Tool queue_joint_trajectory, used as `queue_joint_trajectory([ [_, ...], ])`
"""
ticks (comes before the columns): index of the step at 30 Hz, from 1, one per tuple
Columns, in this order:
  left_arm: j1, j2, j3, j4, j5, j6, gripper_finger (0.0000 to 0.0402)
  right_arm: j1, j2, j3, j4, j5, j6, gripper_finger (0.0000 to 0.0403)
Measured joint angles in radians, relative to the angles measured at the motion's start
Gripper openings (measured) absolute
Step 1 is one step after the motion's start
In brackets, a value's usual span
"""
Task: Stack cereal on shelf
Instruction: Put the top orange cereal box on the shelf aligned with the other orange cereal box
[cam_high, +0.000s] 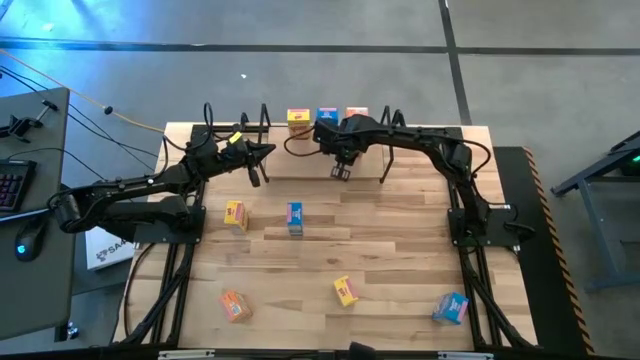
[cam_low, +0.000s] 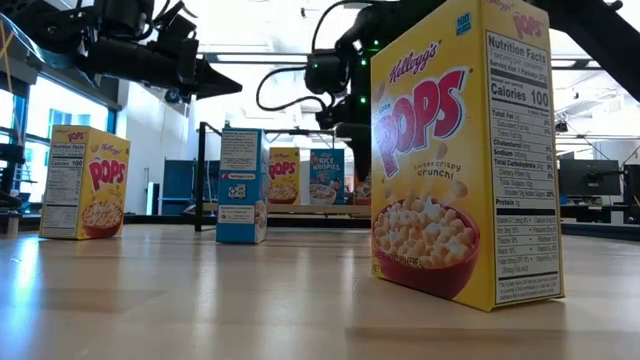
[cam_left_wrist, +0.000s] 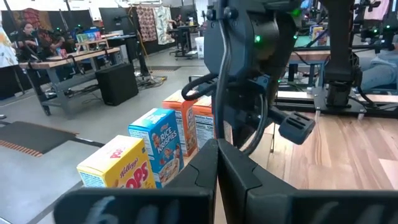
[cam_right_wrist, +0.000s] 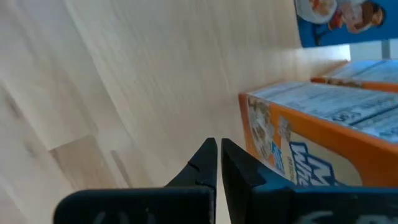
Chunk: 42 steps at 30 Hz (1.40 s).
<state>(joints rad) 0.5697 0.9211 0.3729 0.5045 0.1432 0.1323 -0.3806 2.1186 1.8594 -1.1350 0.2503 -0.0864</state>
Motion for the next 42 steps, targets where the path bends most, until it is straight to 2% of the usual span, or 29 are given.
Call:
queue_joint_trajectory([
  [9,0.000,0.001,0.000,0.000,-0.006,0.003,0.0000,-0.016,0.000,-0.026,0.027,0.085,-0.005,0.0000],
  [16,0.000,0.001,0.000,-0.001,-0.006,0.002,0.0000,-0.026,0.000,-0.026,0.025,0.101,0.019,0.0000],
  [28,0.000,0.001,0.000,-0.005,-0.006,0.002,0.0000,-0.029,0.000,-0.026,-0.044,0.190,0.028,0.0000],
  [42,0.000,0.001,0.000,-0.006,-0.006,0.002,0.0000,-0.009,-0.018,-0.025,-0.087,0.188,0.025,0.0000],
])
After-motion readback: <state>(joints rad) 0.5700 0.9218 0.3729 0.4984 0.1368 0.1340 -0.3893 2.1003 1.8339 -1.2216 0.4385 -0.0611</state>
